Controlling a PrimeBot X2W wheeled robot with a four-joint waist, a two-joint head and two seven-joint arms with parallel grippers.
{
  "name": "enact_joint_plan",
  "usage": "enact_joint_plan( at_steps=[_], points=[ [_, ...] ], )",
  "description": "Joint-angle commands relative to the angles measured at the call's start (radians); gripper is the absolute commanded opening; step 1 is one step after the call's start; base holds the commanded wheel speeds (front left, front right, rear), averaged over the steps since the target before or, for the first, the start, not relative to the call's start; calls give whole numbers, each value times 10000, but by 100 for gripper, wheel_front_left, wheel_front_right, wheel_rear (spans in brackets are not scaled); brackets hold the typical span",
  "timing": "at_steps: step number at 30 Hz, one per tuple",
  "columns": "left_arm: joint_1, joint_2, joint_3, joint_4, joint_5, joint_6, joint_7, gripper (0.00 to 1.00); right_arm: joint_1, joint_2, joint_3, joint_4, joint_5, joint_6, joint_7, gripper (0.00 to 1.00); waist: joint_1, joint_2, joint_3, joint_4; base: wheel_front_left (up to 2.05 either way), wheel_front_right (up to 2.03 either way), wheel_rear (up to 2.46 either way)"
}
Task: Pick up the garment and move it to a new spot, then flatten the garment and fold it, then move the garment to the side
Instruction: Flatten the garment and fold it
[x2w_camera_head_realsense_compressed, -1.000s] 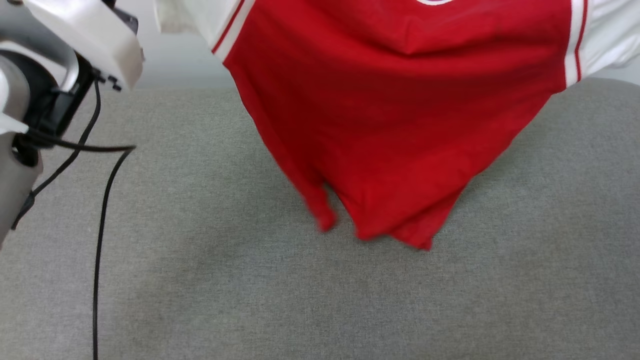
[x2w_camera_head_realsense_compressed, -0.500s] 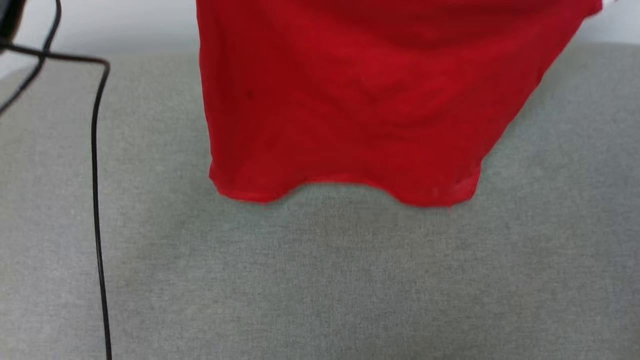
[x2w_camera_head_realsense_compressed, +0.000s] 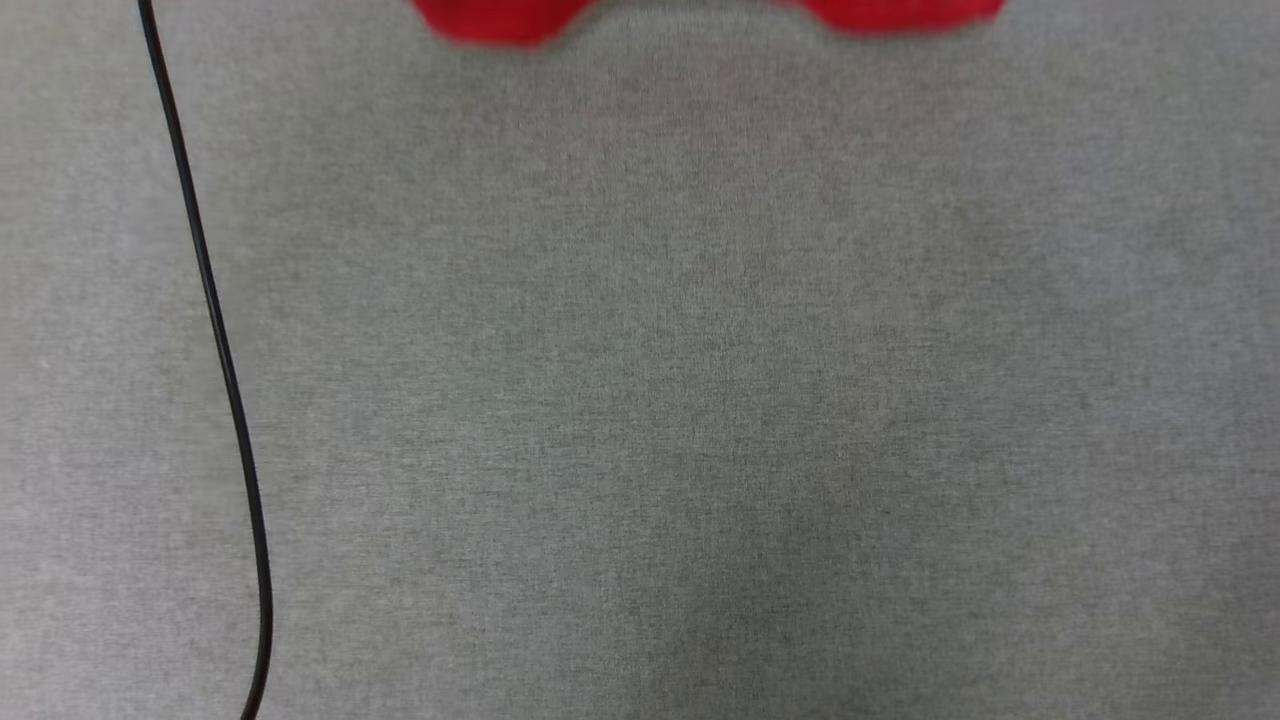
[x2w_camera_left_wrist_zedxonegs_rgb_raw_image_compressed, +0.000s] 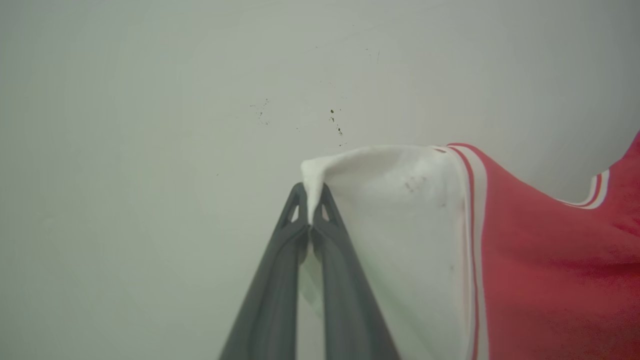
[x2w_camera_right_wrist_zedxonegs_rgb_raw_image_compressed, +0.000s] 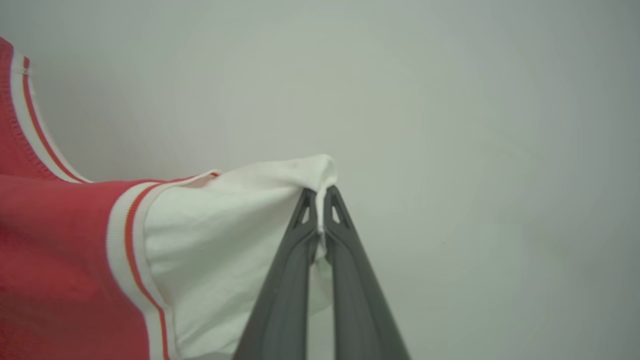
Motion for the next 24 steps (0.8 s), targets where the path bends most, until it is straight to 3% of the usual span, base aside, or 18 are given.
enact_joint_plan(
  at_steps=[1, 6, 12, 19, 24],
  points=[
    [-170, -20, 51, 81, 49, -32, -68, 0, -176, 51, 24, 83, -46, -14, -94, 0, -2, 0, 257, -15, 0, 0, 0],
    [-927, -281, -3, 1161, 129, -202, -526, 0, -1242, 417, 316, 1278, -365, -16, -779, 0, -2, 0, 644, -57, 0, 0, 0],
    [-635, -518, -102, 1972, 3, -343, -1002, 0, -1457, 745, 876, 2366, -247, -16, -1417, 0, -2, 0, 1077, -74, 0, 0, 0],
    [672, -705, -175, 2449, -365, -479, -1703, 0, -425, 1137, 1407, 3317, 275, -16, -2539, 0, -2, 0, 916, -157, 0, 0, 0],
    [2242, -465, -65, 2336, -701, -484, -2043, 0, 910, 1323, 1982, 3528, 979, -14, -3243, 0, -2, 0, 402, -252, 0, 0, 0]
  ],
)
